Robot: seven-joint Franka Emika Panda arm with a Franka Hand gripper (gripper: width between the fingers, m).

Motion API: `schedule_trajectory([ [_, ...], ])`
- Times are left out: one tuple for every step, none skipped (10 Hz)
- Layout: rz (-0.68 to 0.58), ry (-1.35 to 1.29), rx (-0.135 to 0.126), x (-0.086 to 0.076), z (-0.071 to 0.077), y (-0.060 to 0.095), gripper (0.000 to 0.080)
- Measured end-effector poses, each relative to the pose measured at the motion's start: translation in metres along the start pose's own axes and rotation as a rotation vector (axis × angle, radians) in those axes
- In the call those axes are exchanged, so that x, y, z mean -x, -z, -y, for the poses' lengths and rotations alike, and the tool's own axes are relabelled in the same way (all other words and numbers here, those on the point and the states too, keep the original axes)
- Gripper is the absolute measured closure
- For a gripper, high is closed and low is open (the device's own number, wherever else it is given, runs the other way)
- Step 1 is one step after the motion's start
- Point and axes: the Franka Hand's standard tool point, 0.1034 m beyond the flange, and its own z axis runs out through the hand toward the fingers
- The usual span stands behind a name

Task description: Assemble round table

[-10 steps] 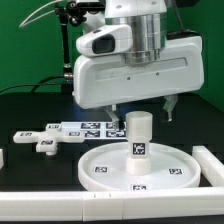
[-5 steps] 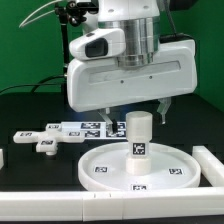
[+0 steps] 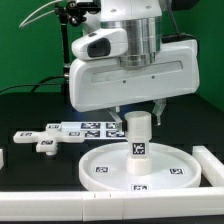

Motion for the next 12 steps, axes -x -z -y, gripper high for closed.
schedule_trajectory([
  [0.000,0.003,0.000,0.0000,0.0000,0.0000,0.0393],
  [-0.003,-0.024,-0.003,-0.0001,0.0000,0.0000,0.0393],
  [-0.019,-0.164,-0.014,-0.0010,-0.0006,0.0003,0.0393],
  [-0.022,-0.265,-0.022,-0.0012,-0.0004,0.0002,0.0393],
  [-0.024,-0.368,-0.030,-0.0013,0.0004,0.0000,0.0393],
  [-0.032,-0.522,-0.040,-0.0003,0.0034,-0.0005,0.0392],
  [-0.046,-0.602,-0.039,0.0020,0.0049,-0.0011,0.0392],
  [-0.049,-0.689,-0.043,0.0019,0.0051,-0.0011,0.0392],
  [-0.048,-0.758,-0.050,0.0019,0.0052,-0.0012,0.0392],
  [-0.047,-0.808,-0.052,0.0018,0.0052,-0.0013,0.0392],
  [-0.045,-0.862,-0.056,0.0018,0.0054,-0.0014,0.0392],
  [-0.043,-0.912,-0.064,0.0019,0.0055,-0.0016,0.0392],
])
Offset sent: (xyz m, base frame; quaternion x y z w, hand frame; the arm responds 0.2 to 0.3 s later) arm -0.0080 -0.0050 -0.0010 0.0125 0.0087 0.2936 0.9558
